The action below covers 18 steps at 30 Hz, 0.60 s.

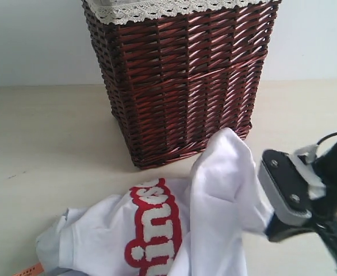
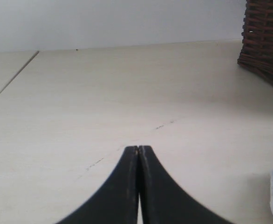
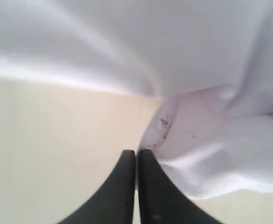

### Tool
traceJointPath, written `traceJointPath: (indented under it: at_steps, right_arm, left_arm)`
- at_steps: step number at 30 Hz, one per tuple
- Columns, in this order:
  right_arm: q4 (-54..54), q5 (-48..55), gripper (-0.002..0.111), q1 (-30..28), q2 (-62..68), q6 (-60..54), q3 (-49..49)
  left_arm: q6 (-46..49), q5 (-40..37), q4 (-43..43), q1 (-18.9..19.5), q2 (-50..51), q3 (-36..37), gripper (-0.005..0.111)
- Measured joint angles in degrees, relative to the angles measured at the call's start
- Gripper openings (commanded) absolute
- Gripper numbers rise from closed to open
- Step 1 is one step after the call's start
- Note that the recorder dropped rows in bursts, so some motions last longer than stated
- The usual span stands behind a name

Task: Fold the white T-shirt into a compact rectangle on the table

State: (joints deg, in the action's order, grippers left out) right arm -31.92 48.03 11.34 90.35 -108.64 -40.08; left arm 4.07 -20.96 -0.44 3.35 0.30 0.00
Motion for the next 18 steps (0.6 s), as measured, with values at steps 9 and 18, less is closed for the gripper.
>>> traceJointPath:
  at_steps: [9, 18]
  right_arm:
    - [46.59, 16.02, 0.000, -2.29, -4.79, 22.70, 0.02]
    - [64.27, 7.92, 0.002, -7.83, -5.17, 39.88, 0.12]
  left_arm:
    - [0.00, 0.00, 0.00, 0.00, 0.00, 0.00, 0.000]
    - [0.00, 0.00, 0.00, 0.00, 0.00, 0.00, 0.000]
